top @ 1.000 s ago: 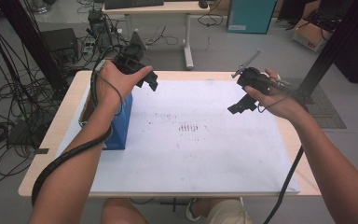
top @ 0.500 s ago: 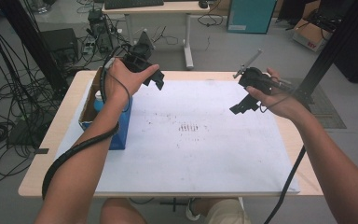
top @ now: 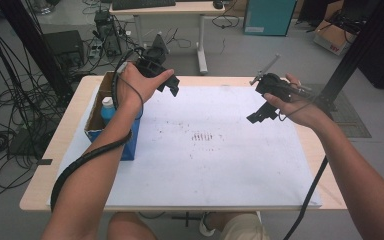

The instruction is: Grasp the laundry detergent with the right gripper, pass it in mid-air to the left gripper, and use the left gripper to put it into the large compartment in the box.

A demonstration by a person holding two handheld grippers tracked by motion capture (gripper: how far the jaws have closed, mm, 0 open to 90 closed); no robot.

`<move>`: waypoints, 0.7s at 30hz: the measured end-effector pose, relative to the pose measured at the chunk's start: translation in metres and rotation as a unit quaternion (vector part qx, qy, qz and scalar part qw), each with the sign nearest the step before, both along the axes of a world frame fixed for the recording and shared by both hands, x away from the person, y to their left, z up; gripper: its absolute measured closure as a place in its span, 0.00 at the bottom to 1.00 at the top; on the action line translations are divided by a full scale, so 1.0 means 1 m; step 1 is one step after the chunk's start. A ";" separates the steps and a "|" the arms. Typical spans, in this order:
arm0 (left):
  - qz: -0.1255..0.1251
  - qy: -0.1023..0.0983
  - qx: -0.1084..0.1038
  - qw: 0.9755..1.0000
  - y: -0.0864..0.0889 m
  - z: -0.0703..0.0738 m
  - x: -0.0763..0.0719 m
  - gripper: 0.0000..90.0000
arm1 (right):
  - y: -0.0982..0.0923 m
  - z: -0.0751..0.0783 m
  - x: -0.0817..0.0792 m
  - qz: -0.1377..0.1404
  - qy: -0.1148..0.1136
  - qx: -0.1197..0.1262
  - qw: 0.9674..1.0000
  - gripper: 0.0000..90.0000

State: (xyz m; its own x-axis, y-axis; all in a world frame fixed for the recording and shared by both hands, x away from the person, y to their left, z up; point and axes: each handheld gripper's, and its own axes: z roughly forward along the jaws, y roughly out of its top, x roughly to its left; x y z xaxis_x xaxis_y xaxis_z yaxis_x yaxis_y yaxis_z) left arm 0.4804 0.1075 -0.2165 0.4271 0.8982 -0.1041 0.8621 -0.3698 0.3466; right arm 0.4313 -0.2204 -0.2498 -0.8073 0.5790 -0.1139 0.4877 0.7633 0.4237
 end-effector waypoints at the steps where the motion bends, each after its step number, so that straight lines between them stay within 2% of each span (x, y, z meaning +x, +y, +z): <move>1: 0.001 -0.001 -0.001 1.000 0.000 0.000 0.000 0.10 | 0.000 0.000 0.000 0.000 0.000 0.000 1.000 0.00; 21: -0.007 0.004 -0.004 1.000 -0.003 -0.003 0.000 0.10 | 0.000 -0.001 0.000 -0.003 0.000 -0.009 1.000 0.00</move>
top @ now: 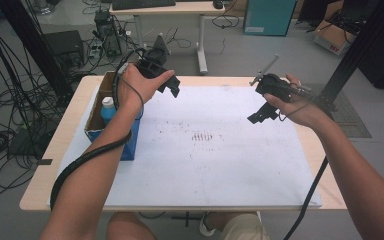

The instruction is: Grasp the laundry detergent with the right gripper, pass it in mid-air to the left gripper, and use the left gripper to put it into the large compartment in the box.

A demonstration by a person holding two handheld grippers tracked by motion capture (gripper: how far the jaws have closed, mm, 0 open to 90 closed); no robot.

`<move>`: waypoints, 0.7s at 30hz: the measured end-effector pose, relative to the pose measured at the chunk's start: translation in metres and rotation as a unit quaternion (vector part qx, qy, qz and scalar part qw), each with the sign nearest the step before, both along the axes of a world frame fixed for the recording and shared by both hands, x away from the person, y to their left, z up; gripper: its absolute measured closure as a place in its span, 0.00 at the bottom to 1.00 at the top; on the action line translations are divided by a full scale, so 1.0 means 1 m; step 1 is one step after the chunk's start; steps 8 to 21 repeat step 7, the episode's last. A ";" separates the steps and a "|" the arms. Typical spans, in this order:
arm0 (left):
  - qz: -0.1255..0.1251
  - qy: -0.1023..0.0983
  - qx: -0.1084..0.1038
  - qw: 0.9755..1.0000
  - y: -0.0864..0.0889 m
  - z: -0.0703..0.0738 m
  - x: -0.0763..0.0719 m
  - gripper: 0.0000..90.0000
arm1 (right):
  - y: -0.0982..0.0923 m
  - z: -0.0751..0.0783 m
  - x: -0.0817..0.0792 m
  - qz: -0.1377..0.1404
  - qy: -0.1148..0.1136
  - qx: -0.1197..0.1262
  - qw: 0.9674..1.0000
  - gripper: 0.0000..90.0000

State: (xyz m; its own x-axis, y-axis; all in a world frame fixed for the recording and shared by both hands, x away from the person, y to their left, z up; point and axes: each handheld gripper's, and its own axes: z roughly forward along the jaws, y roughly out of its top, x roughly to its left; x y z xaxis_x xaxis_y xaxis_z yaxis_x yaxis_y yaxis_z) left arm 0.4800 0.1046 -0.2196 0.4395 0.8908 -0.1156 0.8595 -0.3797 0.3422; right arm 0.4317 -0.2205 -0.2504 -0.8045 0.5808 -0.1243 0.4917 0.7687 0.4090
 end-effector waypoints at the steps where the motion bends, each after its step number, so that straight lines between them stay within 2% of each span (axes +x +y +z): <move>1: -0.001 -0.001 0.001 1.000 0.000 0.000 0.000 0.10 | 0.000 0.000 0.000 0.001 0.000 0.000 1.000 0.00; 21: -0.007 -0.002 -0.005 1.000 -0.002 0.003 -0.003 0.10 | -0.001 -0.001 -0.001 0.002 0.003 -0.004 1.000 0.00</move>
